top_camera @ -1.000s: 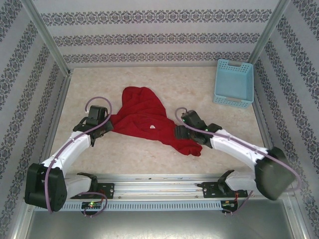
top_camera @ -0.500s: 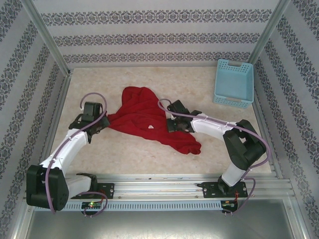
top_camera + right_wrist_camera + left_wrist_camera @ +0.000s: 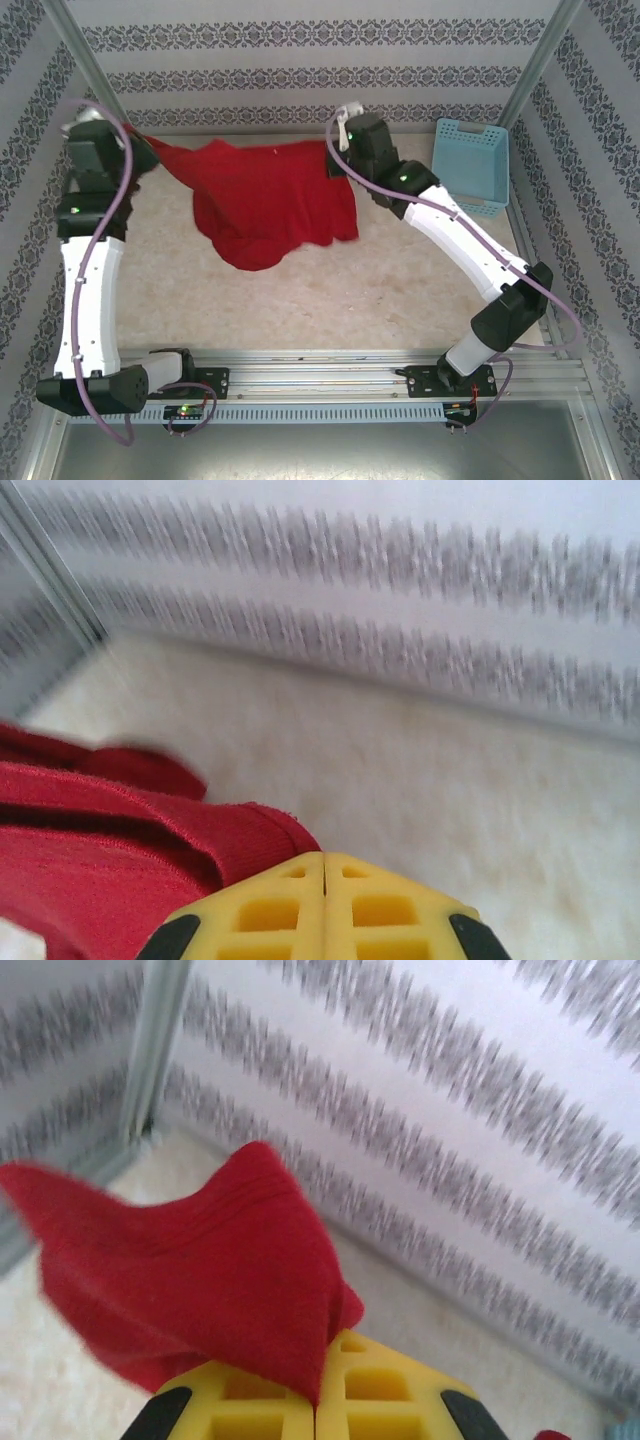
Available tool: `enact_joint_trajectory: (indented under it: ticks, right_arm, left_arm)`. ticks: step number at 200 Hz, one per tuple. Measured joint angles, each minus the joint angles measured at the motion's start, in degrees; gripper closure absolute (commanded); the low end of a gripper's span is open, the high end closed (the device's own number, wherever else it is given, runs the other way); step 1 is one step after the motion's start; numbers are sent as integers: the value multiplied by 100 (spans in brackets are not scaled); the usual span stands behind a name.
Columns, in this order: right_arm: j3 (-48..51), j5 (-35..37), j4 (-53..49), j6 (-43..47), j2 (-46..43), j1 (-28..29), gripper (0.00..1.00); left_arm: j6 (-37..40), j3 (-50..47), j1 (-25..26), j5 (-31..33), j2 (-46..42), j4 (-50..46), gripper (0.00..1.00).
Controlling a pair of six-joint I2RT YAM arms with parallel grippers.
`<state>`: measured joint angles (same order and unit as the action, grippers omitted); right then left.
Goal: Fold the inside-out t-shirt
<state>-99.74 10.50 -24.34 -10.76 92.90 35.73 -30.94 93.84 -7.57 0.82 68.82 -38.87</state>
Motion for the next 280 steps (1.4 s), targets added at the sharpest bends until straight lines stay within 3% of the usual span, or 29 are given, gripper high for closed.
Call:
enact_joint_trajectory:
  ticks: [35,55,76,111,126,150,191,224,234,250,280]
  right_arm:
    - [-2098,-271,461,225,964,4,100]
    - [-2826,-457,686,236,1491,2,100]
    - [-3195,-645,807,236,1971,2,100]
    - [-2833,-848,837,175,2531,-48,100]
    - [-2297,-935,855,74,2610,-151,100]
    - [-1639,-1244,841,-199,2741,-435,100]
    - [-1132,-1561,782,-619,2789,-986,100]
    - [-1128,-1904,782,-979,2791,-1327,89]
    - [-1128,-1991,765,-1106,2802,-1410,81]
    - [-1128,-2055,680,-1281,2802,-1530,63]
    - [-780,-2085,651,-1526,2682,-1742,51]
  left_arm:
    - [455,2253,-74,269,345,-538,100]
    - [704,2756,-76,238,232,-577,100]
    - [828,2426,-79,-35,-136,-542,100]
    - [741,348,42,-1078,-990,-160,100]
    - [664,-748,527,-1202,-1211,131,100]
    - [645,-2184,1871,-1036,-1211,442,100]
    - [433,-3670,3773,-413,-1176,1204,100]
    - [94,-4321,4802,98,-1051,2149,100]
    - [-20,-4441,5034,214,-876,2424,100]
    - [-184,-4476,5348,262,-415,2798,79]
    - [-463,-4476,5558,142,365,3169,57]
